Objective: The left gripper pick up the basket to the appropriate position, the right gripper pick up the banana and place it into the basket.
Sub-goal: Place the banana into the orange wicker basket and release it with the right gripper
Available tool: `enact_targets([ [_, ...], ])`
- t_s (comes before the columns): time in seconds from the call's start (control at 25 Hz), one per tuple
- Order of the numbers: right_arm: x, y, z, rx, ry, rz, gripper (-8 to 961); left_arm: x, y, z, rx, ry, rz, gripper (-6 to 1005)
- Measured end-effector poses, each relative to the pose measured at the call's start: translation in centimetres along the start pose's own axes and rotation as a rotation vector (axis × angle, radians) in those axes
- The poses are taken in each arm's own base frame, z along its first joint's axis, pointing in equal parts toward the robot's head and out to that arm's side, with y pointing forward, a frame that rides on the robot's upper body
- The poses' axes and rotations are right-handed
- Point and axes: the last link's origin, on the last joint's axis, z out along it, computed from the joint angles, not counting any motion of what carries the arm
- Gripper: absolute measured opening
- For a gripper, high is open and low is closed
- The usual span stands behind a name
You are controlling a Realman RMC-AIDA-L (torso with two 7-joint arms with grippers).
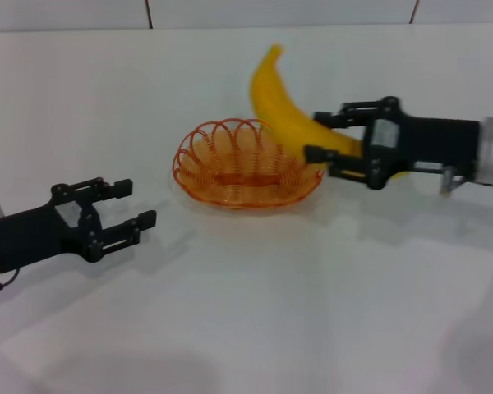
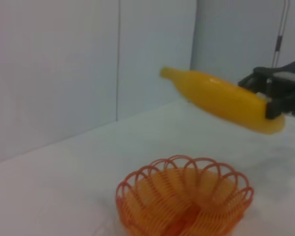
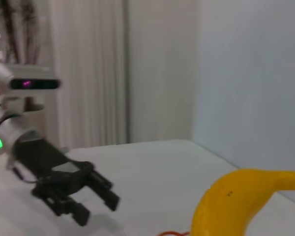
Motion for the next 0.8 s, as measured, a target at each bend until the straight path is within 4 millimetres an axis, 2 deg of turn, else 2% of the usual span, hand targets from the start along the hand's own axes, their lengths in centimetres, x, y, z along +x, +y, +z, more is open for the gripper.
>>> enact_targets([
  [0.36, 0.0, 0.2, 5.7, -0.049, 0.076, -0.066, 467, 0.5, -0.1, 0.6, -0.014, 0.008, 0.008, 642],
  [0.4, 0.0, 0.1, 7.0, -0.044, 0.093, -0.07, 467, 0.5, -0.1, 0.6, -0.014, 0.008, 0.008, 642],
  [0.6, 0.2, -0.1, 8.2, -0.02, 0.128, -0.061, 477, 0.5, 0.0, 0.8, -0.022, 0.011, 0.006, 641],
  [0.8, 0.2, -0.1, 8.3, -0.017, 0.126, -0.058, 486, 0.6, 0.0, 0.9, -0.023, 0.012, 0.01, 640],
])
